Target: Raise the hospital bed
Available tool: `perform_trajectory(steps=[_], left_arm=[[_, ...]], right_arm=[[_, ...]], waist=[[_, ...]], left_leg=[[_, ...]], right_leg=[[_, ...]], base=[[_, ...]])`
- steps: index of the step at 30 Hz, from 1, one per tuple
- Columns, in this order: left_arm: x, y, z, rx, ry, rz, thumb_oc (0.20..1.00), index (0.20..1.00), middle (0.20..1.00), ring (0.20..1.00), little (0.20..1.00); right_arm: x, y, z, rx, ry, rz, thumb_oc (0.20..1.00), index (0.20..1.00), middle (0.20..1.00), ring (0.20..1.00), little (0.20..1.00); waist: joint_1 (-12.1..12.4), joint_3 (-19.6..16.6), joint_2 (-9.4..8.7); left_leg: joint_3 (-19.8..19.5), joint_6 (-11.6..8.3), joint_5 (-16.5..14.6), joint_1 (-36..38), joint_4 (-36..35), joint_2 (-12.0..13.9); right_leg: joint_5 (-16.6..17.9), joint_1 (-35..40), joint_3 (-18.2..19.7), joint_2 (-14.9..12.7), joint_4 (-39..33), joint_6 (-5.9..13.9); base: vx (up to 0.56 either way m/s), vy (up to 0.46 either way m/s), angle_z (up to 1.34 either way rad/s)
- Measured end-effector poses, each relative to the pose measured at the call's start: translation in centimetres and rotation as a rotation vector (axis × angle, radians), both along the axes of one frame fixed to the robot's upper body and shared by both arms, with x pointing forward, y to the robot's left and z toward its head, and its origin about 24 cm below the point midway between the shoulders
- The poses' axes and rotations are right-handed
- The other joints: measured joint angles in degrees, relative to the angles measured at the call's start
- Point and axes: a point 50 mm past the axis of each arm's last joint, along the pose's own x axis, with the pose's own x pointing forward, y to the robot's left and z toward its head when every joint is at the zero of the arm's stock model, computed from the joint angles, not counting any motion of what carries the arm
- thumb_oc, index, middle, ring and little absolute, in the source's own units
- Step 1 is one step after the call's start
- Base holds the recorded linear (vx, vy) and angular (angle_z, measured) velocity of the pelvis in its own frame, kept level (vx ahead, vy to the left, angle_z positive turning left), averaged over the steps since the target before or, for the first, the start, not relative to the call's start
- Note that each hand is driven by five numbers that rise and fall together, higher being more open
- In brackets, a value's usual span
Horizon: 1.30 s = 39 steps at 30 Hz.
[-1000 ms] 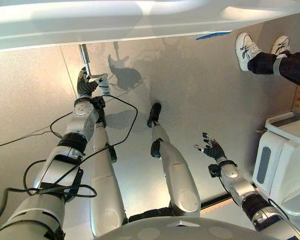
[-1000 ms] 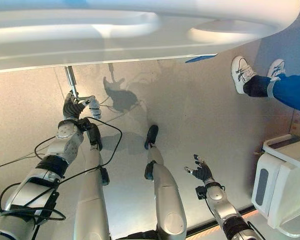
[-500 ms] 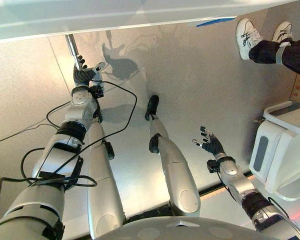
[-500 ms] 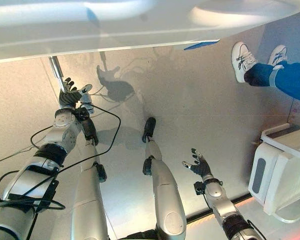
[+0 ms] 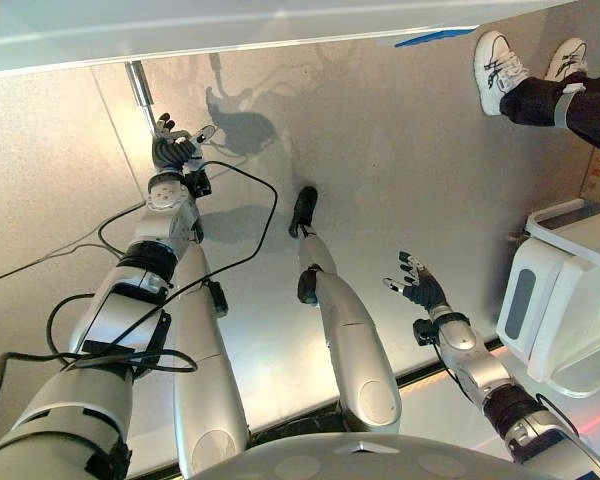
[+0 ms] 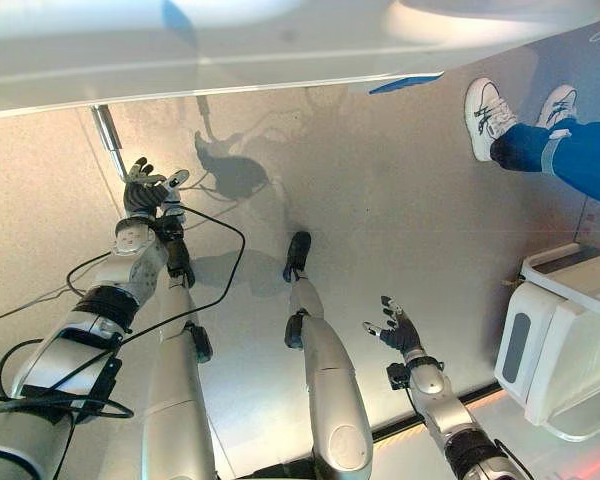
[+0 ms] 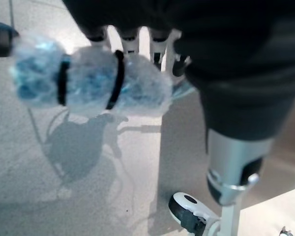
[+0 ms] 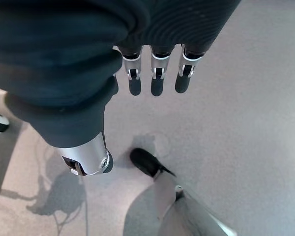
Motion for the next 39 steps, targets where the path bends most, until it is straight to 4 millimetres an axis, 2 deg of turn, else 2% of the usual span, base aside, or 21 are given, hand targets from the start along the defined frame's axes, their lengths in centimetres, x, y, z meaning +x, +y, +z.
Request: perform_trajectory(steps=[10, 16, 36, 37, 39], left_arm=[[-0.1, -0.2, -0.8, -0.007, 0.023, 0.001, 1.000, 1.000, 1.000, 1.000, 1.000], [-0.2, -0.2, -1.1, -0.007, 0.031, 0.002, 1.000, 1.000, 1.000, 1.000, 1.000], [-0.4, 0.3, -2.0, -0.005, 0.084, 0.021, 1.000, 1.000, 1.000, 1.000, 1.000], [-0.4, 0.2, -2.1, -0.006, 0.084, 0.019, 0.200, 0.200, 0.200, 0.200, 0.200], [-0.4, 0.0, -2.0, -0.011, 0.075, 0.013, 0.200, 0.200, 0.200, 0.200, 0.200]], right_arm=[[0.2, 0.3, 0.5, 0.010, -0.034, 0.011, 1.000, 1.000, 1.000, 1.000, 1.000], [0.2, 0.3, 0.5, 0.009, -0.032, 0.009, 1.000, 1.000, 1.000, 1.000, 1.000], [0.2, 0.2, 0.5, 0.006, -0.034, 0.000, 1.000, 1.000, 1.000, 1.000, 1.000], [0.2, 0.2, 0.5, 0.006, -0.034, 0.000, 1.000, 1.000, 1.000, 1.000, 1.000], [0.2, 0.2, 0.5, 0.006, -0.034, -0.001, 1.000, 1.000, 1.000, 1.000, 1.000]], waist=[[-0.3, 0.0, 0.00], [-1.5, 0.0, 0.00], [-1.5, 0.0, 0.00], [-1.4, 0.0, 0.00], [-1.4, 0.0, 0.00]], left_leg=[[0.0, 0.00, 0.2, -0.8, 0.0, 0.2], [0.5, 0.03, 0.3, -0.2, 0.0, 0.2], [1.9, 0.00, 0.6, -0.5, -0.1, 0.7], [1.9, -0.01, 0.6, -0.5, -0.1, 0.7], [2.0, 0.00, 0.6, -0.6, -0.1, 0.7]], right_leg=[[0.1, -1.0, 0.1, 0.1, 0.1, -0.09], [0.2, -1.0, 0.7, 0.1, 0.5, -0.24], [1.0, -2.2, 2.1, 0.5, 0.4, -0.46], [1.0, -2.3, 2.2, 0.5, 0.5, -0.46], [1.0, -2.5, 2.2, 0.5, 0.5, -0.46]], base=[[-0.01, -0.007, 0.00], [-0.01, -0.001, -0.03], [0.00, -0.002, -0.02], [0.00, 0.000, 0.00], [0.00, 0.000, 0.00]])
